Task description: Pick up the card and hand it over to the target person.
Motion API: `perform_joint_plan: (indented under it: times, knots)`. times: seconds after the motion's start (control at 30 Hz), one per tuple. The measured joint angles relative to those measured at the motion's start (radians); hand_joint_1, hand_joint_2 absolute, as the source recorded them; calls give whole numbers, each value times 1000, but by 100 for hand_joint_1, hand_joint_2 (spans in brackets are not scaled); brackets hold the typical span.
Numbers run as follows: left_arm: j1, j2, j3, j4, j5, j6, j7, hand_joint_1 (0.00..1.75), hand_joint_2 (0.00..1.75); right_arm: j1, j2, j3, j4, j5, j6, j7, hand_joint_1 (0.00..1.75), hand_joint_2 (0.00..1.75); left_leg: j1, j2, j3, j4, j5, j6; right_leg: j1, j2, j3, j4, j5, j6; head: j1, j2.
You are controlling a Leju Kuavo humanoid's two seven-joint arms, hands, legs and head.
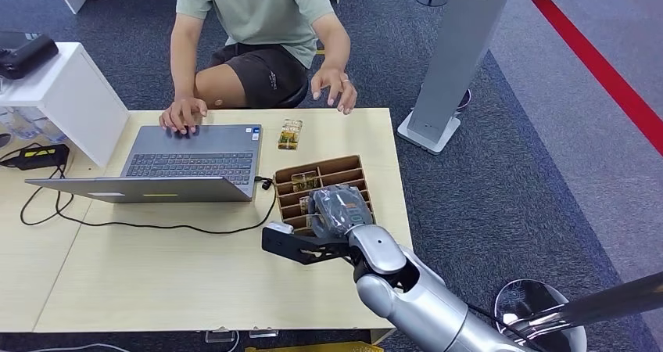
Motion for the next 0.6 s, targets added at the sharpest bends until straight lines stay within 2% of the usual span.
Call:
perform_joint_plan:
  times: [0.23,0.33,0.43,0.6]
  knots:
    - [-22,-7,-31,4,-19,-9,18,0,0,-218,125,13,399,-37,-125,-80,175,175,0,1,1,0,1,-1,0,0,0,1,1,-1,0,0]
    - [-30,-13,-47,5,-28,-13,31,0,0,-291,154,23,533,-21,-156,-90,175,175,0,-1,1,-1,1,-1,0,-2,2,0,0,0,0,0]
    - [-30,-17,-46,7,-24,-13,33,0,0,-314,173,32,591,-5,-165,-102,175,175,0,-4,2,0,0,0,0,-4,4,0,-2,0,0,0]
    - [-22,-19,-44,10,-16,-9,29,0,0,-291,185,54,642,26,-197,-99,175,175,1,-6,4,-2,0,0,1,-6,7,-2,-2,0,0,0]
